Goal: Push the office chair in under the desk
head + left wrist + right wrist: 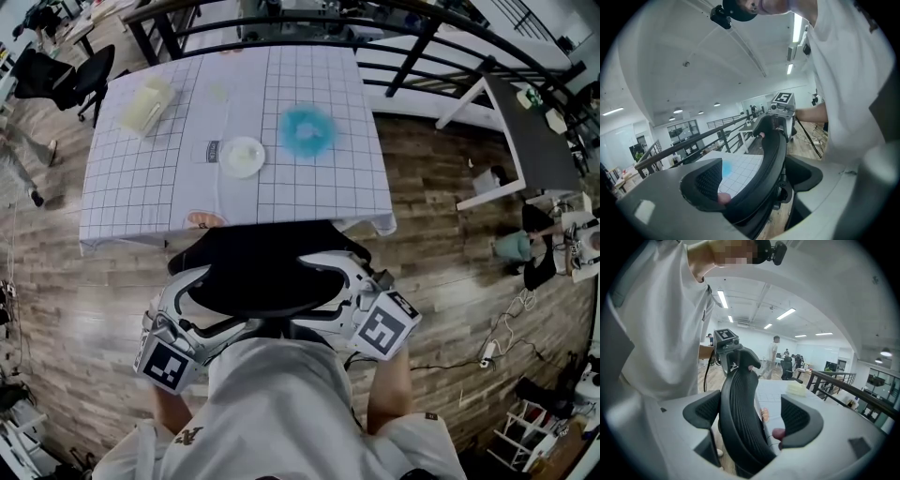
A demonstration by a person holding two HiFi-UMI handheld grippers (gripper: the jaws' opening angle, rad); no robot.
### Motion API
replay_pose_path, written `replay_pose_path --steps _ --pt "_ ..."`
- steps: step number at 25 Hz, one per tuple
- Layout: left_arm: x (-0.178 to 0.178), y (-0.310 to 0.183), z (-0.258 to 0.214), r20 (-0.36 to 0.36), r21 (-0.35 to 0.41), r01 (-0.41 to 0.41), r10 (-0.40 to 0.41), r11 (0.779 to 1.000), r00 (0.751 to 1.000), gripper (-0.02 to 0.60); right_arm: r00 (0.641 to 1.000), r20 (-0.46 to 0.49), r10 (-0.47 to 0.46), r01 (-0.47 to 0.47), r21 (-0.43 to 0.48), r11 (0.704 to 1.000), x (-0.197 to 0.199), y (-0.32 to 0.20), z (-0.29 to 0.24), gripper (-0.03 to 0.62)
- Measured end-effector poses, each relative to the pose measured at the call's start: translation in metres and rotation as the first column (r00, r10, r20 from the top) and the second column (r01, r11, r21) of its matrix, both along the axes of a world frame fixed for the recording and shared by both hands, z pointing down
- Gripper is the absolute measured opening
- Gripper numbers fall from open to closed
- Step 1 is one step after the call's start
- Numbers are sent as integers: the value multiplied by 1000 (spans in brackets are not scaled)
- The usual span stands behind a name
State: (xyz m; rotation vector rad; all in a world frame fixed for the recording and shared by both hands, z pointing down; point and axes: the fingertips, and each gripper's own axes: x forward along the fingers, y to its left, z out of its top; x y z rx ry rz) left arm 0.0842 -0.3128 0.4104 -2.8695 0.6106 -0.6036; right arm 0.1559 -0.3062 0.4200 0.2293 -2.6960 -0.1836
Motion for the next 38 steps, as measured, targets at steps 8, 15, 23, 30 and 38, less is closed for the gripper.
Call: replay_pose_path --steps 8,15,23,30,38 --pt "1 -11 -2 21 -6 24 -24 1000 999 425 1000 9 -4 4 3 1000 3 -8 -1 408" --pt "-6 -18 -1 20 -20 23 -22 1000 1000 426 1000 11 7 -7 -1 1000 -3 -14 -1 408" --pt "-12 -28 0 21 -16 -3 3 1000 1000 426 1000 6 30 -30 5 1000 -10 -23 1 408" --pt "-11 -33 0 19 -21 -4 5 1000 1000 423 999 10 31 -31 1 1000 -8 -29 0 413" --pt "-11 -34 0 17 -20 -5 6 1000 1000 424 999 15 32 -32 5 999 -8 -31 -1 413"
